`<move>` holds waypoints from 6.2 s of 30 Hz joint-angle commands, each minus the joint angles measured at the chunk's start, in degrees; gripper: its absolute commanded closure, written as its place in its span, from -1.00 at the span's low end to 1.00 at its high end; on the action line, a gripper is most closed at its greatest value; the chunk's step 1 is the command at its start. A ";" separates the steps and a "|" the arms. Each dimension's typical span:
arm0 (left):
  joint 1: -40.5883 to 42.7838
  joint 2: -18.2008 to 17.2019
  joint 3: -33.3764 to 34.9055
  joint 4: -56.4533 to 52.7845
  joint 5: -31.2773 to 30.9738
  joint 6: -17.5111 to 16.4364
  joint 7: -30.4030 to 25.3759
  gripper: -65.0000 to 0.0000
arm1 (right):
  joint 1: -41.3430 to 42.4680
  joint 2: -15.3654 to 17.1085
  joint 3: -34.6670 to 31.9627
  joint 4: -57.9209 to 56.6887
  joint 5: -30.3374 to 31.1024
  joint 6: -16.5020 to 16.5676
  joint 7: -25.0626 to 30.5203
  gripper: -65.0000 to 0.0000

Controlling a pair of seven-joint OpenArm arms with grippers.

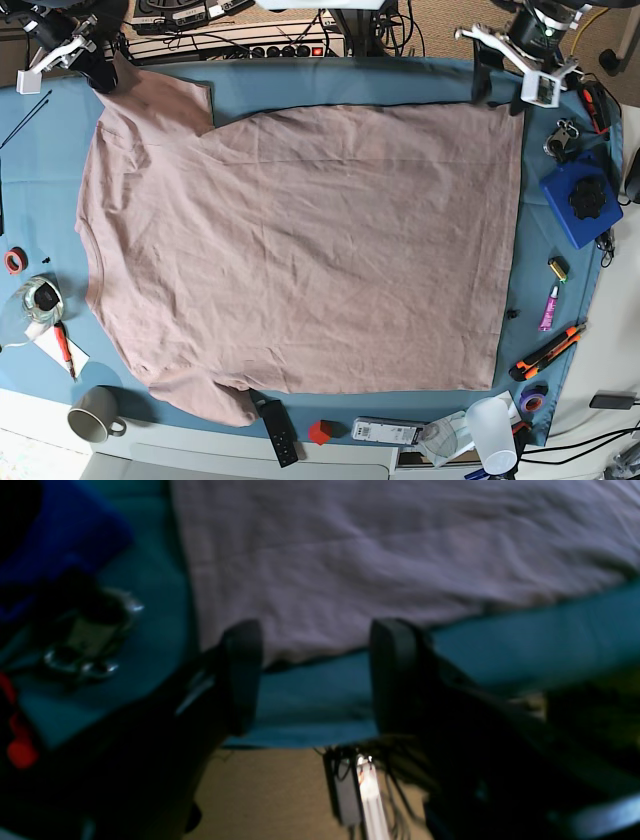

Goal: Fold the T-shirt properly
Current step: 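Grasp the opposite shoulder edge of the shirt with the left gripper, then lift the shirt's collar edge with both grippers and pull it taut, then fold the collar edge over the shirt body toward the hem with both grippers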

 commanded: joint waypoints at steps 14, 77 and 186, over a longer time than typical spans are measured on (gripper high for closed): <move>-9.46 0.87 -0.15 -12.57 -9.11 10.01 6.99 -0.10 | -0.48 0.96 0.52 0.79 1.32 0.08 0.64 1.00; -2.71 2.86 -11.08 -1.38 -13.33 5.86 25.66 1.00 | -8.33 1.11 8.70 12.13 1.32 0.08 0.64 1.00; -44.50 -5.14 -2.36 -31.76 -3.21 3.69 15.91 1.00 | 41.70 8.13 -19.19 -20.11 -50.64 -3.52 23.91 1.00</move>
